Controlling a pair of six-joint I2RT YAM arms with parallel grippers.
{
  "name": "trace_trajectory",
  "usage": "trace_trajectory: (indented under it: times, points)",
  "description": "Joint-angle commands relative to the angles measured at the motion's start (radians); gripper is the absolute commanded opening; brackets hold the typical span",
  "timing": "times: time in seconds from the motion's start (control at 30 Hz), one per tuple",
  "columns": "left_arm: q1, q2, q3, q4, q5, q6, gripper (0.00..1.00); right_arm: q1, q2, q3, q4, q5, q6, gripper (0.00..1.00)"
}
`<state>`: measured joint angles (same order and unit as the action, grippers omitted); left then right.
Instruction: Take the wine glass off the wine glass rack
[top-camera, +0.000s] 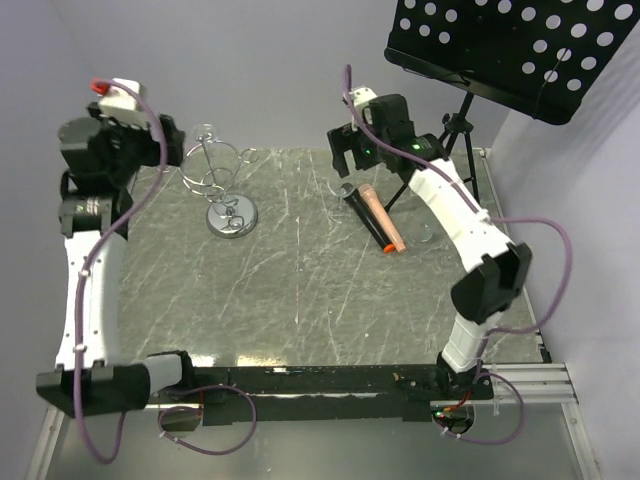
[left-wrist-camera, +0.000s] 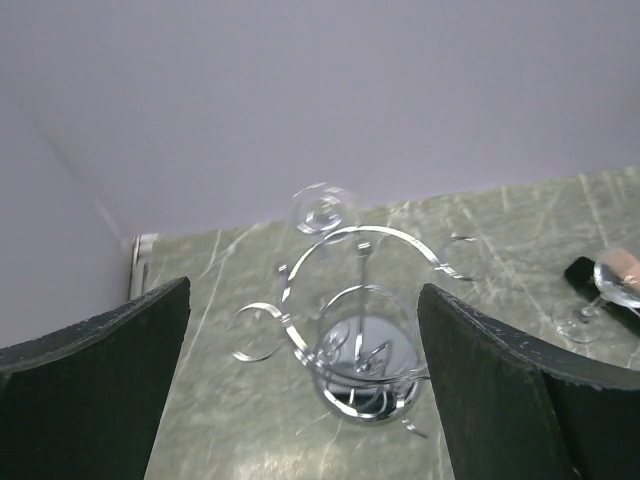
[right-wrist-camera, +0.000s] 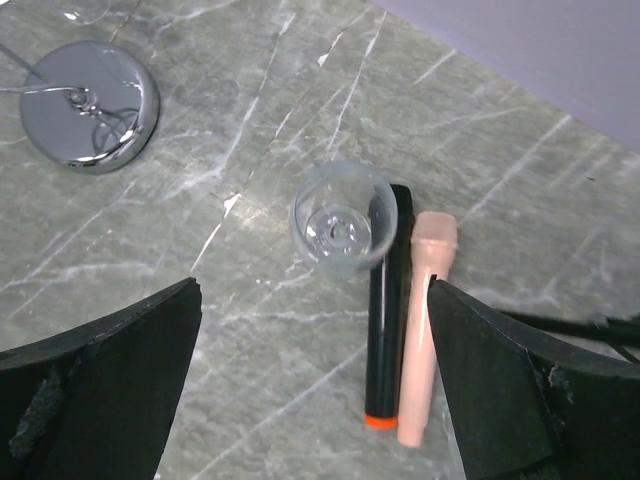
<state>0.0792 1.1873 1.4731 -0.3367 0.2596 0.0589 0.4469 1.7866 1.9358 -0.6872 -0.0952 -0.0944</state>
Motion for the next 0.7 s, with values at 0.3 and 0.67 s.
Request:
trace_trajectory:
  times: [0.3,0.67]
  points:
    - [0.205,0.13,0.03,-0.159,0.139,-0.202,0.97,-0.005,-0.222,-0.175,0.031,-0.043,0.002,1.0]
    - [0.211,0.074,-0.085,-0.165,0.15,-0.381,0.87,0.009,-0.248,-0.216,0.032,-0.081,-0.005,1.0]
